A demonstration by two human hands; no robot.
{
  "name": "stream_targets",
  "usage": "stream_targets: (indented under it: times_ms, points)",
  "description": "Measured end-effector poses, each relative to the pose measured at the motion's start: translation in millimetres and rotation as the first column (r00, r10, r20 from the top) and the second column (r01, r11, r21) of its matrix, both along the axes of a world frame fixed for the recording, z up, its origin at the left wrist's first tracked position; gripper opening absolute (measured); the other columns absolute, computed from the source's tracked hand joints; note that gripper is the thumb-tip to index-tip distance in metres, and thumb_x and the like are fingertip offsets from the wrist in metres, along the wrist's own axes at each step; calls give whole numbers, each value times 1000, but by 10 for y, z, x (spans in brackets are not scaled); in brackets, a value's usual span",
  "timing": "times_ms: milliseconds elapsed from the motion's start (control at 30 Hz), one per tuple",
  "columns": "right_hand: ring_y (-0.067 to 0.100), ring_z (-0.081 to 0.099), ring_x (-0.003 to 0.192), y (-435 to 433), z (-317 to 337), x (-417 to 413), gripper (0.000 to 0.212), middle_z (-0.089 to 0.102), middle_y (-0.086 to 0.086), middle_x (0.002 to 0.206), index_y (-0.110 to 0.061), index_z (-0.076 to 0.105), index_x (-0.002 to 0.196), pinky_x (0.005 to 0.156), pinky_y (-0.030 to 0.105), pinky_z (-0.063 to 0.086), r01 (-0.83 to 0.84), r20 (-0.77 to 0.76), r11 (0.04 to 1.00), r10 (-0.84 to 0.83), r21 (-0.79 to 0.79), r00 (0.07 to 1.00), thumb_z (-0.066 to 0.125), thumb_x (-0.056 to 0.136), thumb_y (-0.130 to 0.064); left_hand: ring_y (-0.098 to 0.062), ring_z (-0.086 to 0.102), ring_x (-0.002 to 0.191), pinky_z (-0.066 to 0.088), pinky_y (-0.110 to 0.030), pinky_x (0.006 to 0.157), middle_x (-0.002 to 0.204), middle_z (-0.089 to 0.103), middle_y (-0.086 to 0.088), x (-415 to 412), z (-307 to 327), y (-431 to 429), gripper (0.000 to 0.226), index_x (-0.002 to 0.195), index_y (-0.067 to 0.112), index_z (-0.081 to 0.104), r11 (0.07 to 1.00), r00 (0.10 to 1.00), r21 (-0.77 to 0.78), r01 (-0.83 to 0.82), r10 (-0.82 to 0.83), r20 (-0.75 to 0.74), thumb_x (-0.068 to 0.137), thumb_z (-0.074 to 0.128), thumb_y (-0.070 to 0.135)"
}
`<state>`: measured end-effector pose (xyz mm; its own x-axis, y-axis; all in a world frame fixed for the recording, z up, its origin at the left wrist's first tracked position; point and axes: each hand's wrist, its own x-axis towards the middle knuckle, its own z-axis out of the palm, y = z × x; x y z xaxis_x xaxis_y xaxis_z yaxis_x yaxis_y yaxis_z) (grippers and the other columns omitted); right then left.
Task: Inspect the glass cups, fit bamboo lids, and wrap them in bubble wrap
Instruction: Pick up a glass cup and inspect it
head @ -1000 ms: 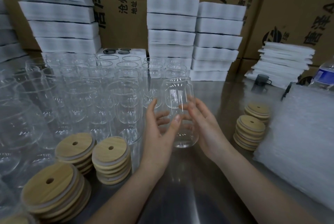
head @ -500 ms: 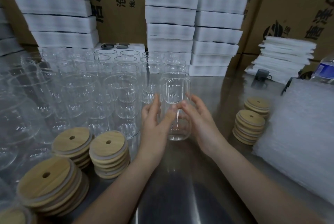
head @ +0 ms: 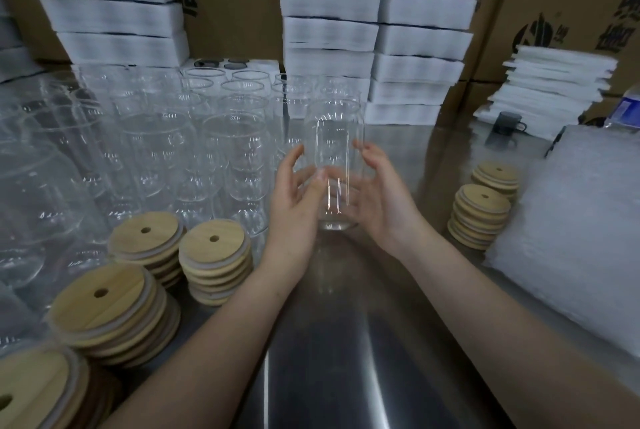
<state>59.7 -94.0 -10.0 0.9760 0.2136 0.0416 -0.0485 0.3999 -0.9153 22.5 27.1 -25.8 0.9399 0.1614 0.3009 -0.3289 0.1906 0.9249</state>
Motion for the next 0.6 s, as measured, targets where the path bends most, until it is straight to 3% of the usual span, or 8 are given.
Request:
stream_targets:
  times_ms: [133, 233, 300, 367, 433, 533, 600]
  points:
    - [28, 69, 99, 104, -21, 31, 39, 66, 11, 121, -25, 47, 133, 86, 46, 54, 59, -36, 998, -60, -37, 998, 49, 98, -40, -7, 58, 117, 48, -18, 97, 127, 57, 4, 53, 12, 9, 48, 148, 20, 37, 1000, 999, -27, -11, 10, -35, 102, 48, 15]
    - [27, 66, 99, 146, -90, 45, 46, 63, 8, 115, -15, 54, 132, 84, 44, 54, 89, -38, 994, -91, -70, 995, 49, 97, -44, 10, 56, 106, 45, -4, 80, 125, 54, 11, 60, -3, 2, 57, 151, 19, 32, 1000, 998, 11, 12, -11, -57, 99, 54, 17]
    - [20, 66, 93, 125, -117, 50, 41, 63, 4, 107, -14, 61, 118, 83, 42, 52, 79, -1, 992, -80, -99, 997, 54, 92, -45, 0, 51, 121, 45, -3, 81, 138, 48, 5, 65, -22, 1, 65, 153, 19, 28, 999, 997, 37, 38, -35, -74, 96, 59, 20]
    - [13, 66, 86, 77, -141, 63, 35, 61, 1, 103, -19, 63, 110, 88, 43, 51, 95, 30, 991, -92, -93, 995, 62, 86, -45, -8, 45, 131, 44, -10, 93, 144, 44, 3, 67, -27, 5, 69, 154, 19, 29, 996, 997, 84, 31, -25, -70, 94, 63, 22]
    - [13, 67, 86, 43, -147, 57, 45, 58, 4, 108, -19, 63, 114, 87, 44, 52, 109, 36, 989, -106, -96, 994, 66, 78, -47, -12, 46, 131, 44, -18, 101, 144, 43, 0, 71, -33, 9, 68, 151, 17, 34, 990, 998, 139, 8, 1, -62, 92, 65, 24]
    - [11, 66, 85, 28, -156, 39, 47, 60, 3, 106, -23, 64, 109, 76, 34, 55, 133, 62, 988, -128, -82, 990, 67, 69, -47, -11, 48, 122, 43, -6, 92, 133, 40, -2, 54, -38, 1, 69, 149, 14, 38, 978, 997, 209, -21, 35, -64, 88, 69, 26]
    - [8, 68, 87, 34, -150, 20, 45, 64, 0, 108, -26, 62, 108, 71, 25, 55, 140, 92, 986, -131, -92, 987, 68, 69, -46, -11, 47, 118, 44, -12, 95, 129, 40, -3, 55, -50, -5, 73, 149, 13, 37, 973, 997, 230, -28, 43, -63, 86, 71, 27]
